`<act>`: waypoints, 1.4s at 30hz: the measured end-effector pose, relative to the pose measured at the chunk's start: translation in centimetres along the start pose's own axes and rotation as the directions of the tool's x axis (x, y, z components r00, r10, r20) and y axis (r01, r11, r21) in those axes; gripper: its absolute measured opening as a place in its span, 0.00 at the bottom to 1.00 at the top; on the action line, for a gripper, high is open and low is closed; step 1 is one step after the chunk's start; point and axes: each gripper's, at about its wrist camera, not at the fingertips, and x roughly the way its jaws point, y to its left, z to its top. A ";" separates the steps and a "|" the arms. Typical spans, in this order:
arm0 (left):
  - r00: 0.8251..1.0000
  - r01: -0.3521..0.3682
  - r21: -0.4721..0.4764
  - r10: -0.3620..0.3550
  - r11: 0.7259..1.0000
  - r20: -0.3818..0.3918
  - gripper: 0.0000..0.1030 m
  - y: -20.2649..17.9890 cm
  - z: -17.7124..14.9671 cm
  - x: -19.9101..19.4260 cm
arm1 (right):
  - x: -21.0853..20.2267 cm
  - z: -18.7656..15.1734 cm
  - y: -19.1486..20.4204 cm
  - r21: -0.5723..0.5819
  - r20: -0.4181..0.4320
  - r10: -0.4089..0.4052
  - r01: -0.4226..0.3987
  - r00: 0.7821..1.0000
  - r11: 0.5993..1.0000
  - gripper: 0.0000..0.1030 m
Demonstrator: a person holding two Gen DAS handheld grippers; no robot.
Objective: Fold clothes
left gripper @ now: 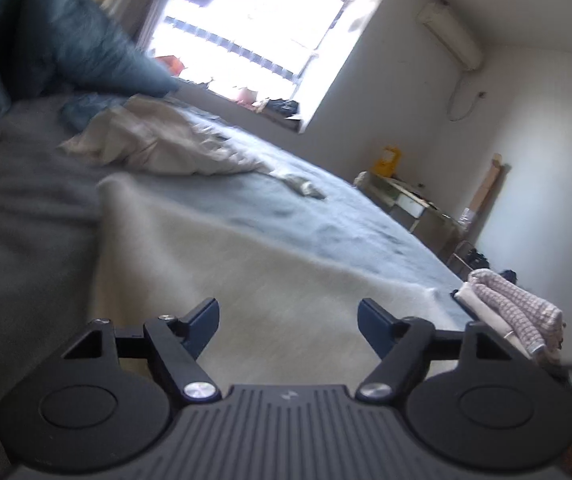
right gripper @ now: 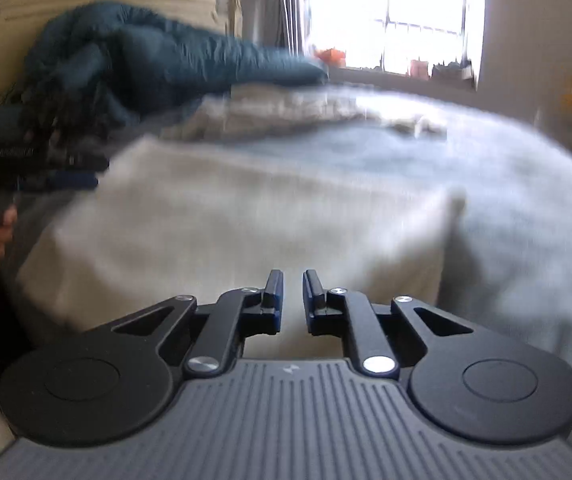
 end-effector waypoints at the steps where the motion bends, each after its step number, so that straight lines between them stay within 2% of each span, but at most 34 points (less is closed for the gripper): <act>1: 1.000 0.009 0.007 -0.009 1.000 -0.006 0.75 -0.6 0.3 1.0 | 0.9 0.8 0.1 -0.012 0.024 -0.002 0.003 1.000 1.000 0.10; 4: 0.998 0.023 0.037 -0.021 0.999 -0.052 0.75 -2.2 0.7 4.2 | 4.7 2.6 0.1 -0.057 0.034 -0.017 0.018 0.999 0.998 0.10; 6: 0.996 0.023 0.062 -0.017 0.998 -0.090 0.75 -3.0 0.9 6.4 | 6.9 3.5 -0.9 -0.047 0.009 -0.015 0.015 1.000 0.999 0.10; 9: 0.990 -0.019 0.053 0.026 0.998 -0.138 0.74 -2.3 0.8 8.5 | 9.6 3.5 -3.2 -0.023 -0.091 -0.047 0.045 0.995 0.999 0.10; 11: 0.990 -0.017 0.017 0.019 1.000 -0.141 0.69 -0.7 0.3 8.2 | 8.8 1.8 -4.9 0.014 -0.106 -0.052 0.053 0.993 0.998 0.10; 13: 0.990 -0.016 -0.002 0.015 1.000 -0.142 0.67 0.4 -0.1 7.6 | 6.2 -0.1 -6.5 0.094 -0.067 -0.018 0.025 0.998 0.995 0.10; 17: 0.991 -0.015 0.028 0.018 1.000 -0.133 0.66 0.7 -0.5 5.1 | 1.3 -3.2 -8.9 0.219 -0.016 -0.003 0.007 1.000 0.976 0.10; 19: 0.992 -0.029 0.045 0.034 0.999 -0.124 0.66 0.5 -0.6 3.7 | 0.1 -3.5 -9.4 0.266 -0.018 -0.027 0.030 0.999 0.964 0.10; 20: 0.991 -0.052 0.054 0.058 0.997 -0.117 0.71 0.1 -0.6 2.9 | -0.3 -3.3 -9.5 0.284 -0.025 -0.048 0.053 0.999 0.957 0.23; 21: 0.991 -0.078 0.057 0.084 0.995 -0.105 0.75 -0.2 -0.6 2.0 | -0.6 -3.2 -9.5 0.296 -0.031 -0.071 0.078 0.997 0.952 0.28; 23: 0.990 -0.113 0.044 0.116 0.993 -0.074 0.75 -0.1 -0.5 -0.3 | -0.9 -2.6 -9.1 0.297 -0.032 -0.118 0.122 0.993 0.947 0.28; 26: 0.986 -0.166 0.019 0.167 0.986 -0.015 0.78 0.4 -0.4 -4.3 | -1.9 -1.4 -8.0 0.300 0.021 -0.071 0.061 0.997 0.952 0.28; 30: 0.974 -0.218 -0.092 0.223 0.972 0.038 0.80 2.8 -0.4 -8.1 | -1.0 1.2 -4.2 0.273 0.070 0.097 -0.113 0.993 0.955 0.29; 33: 0.973 -0.224 -0.195 0.232 0.955 0.018 0.80 5.0 -0.5 -9.1 | 0.9 2.7 0.3 0.219 0.048 0.236 -0.241 0.971 0.946 0.31; 36: 0.977 -0.210 -0.258 0.215 0.943 -0.010 0.80 6.6 -0.7 -9.1 | 3.2 3.5 4.8 0.190 0.006 0.360 -0.354 0.933 0.916 0.39; 39: 0.978 -0.209 -0.306 0.206 0.929 -0.044 0.79 7.7 -1.0 -8.1 | 5.2 4.0 8.5 0.155 -0.037 0.404 -0.394 0.914 0.906 0.41; 42: 0.972 -0.237 -0.299 0.226 0.925 -0.071 0.79 7.8 -0.9 -7.0 | 6.8 3.7 11.1 0.107 -0.087 0.375 -0.366 0.923 0.925 0.44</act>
